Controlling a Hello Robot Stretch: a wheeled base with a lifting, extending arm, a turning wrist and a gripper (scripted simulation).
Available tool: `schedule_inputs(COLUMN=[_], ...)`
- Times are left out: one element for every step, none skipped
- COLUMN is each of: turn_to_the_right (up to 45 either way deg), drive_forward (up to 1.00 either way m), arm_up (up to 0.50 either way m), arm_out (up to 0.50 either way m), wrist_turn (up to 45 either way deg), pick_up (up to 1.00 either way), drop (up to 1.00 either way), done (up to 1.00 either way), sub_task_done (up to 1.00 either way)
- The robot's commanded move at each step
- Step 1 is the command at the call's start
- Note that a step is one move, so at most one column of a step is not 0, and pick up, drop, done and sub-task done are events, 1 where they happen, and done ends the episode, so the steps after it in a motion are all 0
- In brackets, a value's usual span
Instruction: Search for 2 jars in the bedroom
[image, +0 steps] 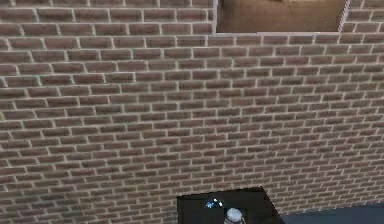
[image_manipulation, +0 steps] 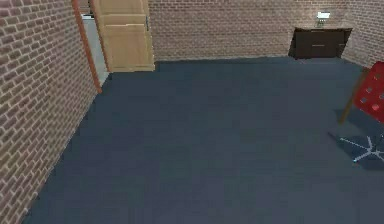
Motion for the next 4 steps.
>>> schedule_inputs(turn_to_the_right=[15.0,0.0,45.0,45.0], drive_forward=[0.00,0.00,0.00,0.00], arm_up=[0.00,0.00,0.00,0.00], arm_out=[0.00,0.00,0.00,0.00], wrist_turn=[0.0,0.0,0.0,0.0], pick_up=[0.00,0.00,0.00,0.00], drop=[0.00,0.00,0.00,0.00], done=[0.00,0.00,0.00,0.00], sub_task_done=[0.00,1.00,0.00,0.00])
